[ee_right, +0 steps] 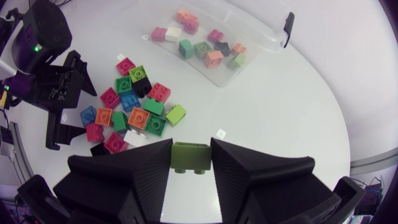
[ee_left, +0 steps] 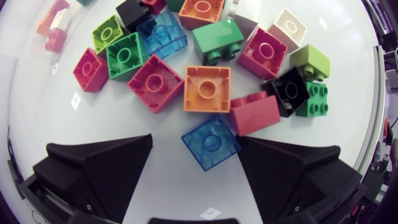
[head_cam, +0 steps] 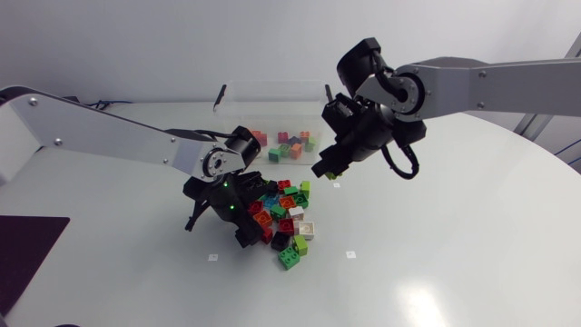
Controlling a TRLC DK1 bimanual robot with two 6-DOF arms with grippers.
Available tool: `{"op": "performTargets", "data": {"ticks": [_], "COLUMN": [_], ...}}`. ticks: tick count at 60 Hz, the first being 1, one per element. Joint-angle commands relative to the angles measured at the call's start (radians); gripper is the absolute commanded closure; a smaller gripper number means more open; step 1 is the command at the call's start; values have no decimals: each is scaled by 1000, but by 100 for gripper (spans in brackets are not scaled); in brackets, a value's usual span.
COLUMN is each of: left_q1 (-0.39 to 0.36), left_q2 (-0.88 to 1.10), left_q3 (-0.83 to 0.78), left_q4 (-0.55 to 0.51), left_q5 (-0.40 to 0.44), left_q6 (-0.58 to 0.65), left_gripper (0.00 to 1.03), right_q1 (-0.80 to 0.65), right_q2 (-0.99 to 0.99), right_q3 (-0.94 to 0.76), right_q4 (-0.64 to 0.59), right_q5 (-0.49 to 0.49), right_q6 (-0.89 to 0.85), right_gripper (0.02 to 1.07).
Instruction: Place the duplo bricks in the container
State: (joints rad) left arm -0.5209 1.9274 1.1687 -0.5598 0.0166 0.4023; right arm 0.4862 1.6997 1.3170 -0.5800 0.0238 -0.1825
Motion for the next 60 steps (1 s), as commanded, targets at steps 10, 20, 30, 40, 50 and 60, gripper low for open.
{"op": "performTargets", "data": {"ticks": [10,20,30,40,50,60], "left_q1": [24,36,30,15,15,19], "left_q2": [21,21,8,7,12,12], "left_q3": [13,17,13,26,34,32], "left_q4": [8,14,38,40,40,38], "left_q5": [-9,-10,-9,-9,-9,-7], "left_q6": [-43,-59,-63,-71,-74,-74], "left_gripper": [14,18,18,19,42,61], "right_q1": [-9,-6,-5,-5,-5,-5], "right_q2": [-3,18,46,71,95,129], "right_q3": [102,140,205,271,326,370], "right_q4": [-37,-46,-49,-50,-52,-52], "right_q5": [1,1,-2,-4,-4,-2], "right_q6": [11,11,11,15,15,15], "right_gripper": [76,76,76,76,76,76]}}
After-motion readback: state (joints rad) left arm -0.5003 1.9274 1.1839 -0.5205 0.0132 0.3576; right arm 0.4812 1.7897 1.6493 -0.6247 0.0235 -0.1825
